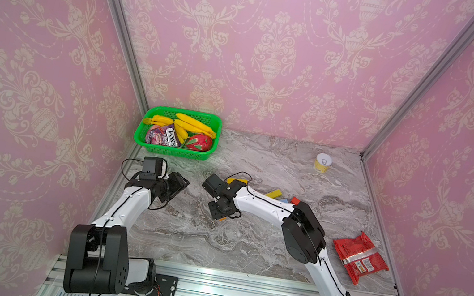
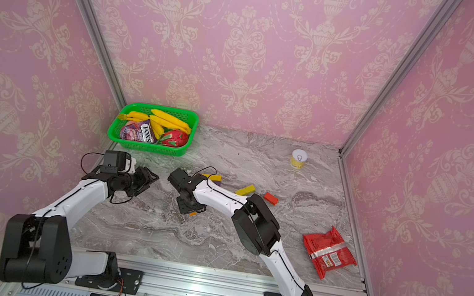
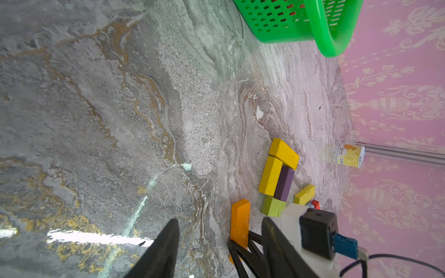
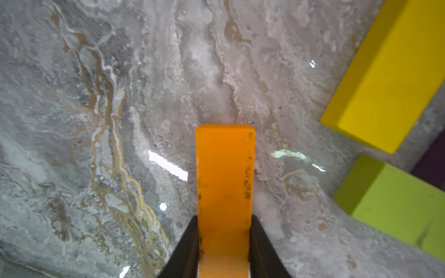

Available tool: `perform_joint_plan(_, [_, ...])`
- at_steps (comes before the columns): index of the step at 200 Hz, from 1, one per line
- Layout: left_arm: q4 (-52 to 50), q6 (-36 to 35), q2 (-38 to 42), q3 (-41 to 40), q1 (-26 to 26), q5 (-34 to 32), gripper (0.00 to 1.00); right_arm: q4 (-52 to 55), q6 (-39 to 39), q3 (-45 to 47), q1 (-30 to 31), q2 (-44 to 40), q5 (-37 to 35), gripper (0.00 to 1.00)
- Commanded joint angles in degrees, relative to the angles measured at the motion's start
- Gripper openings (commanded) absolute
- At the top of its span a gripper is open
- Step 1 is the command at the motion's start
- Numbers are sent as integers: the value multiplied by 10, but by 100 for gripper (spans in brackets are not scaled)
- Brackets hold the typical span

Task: Assemble the letter p with building blocks
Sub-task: Move the building block to the center of the board.

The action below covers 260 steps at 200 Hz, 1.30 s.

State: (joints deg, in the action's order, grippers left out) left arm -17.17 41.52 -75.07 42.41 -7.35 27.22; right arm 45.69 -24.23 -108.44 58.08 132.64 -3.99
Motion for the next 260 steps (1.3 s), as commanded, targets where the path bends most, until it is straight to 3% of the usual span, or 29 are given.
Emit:
perform_joint_plan(1, [8, -16, -15, 10, -5, 23, 56, 27, -4, -7, 4, 14, -13, 16])
perform_joint_plan(10, [9, -18, -19, 10, -5, 26, 56, 25, -8, -3, 6, 11, -16, 12])
perform_joint_plan(63, [9, -31, -29, 11, 2, 25, 54, 11, -36, 26, 2, -38, -38, 12])
perform_joint_plan(188, [9, -31, -58, 30, 88, -10, 54, -28, -109, 100, -21, -67, -29, 15])
perform_joint_plan(245, [20, -15, -69, 28, 137, -26, 55, -113, -93, 148, -12, -103, -25, 44])
perform_joint_plan(260, [20, -14, -71, 26, 144, -31, 55, -153, -75, 177, -12, -130, -23, 57])
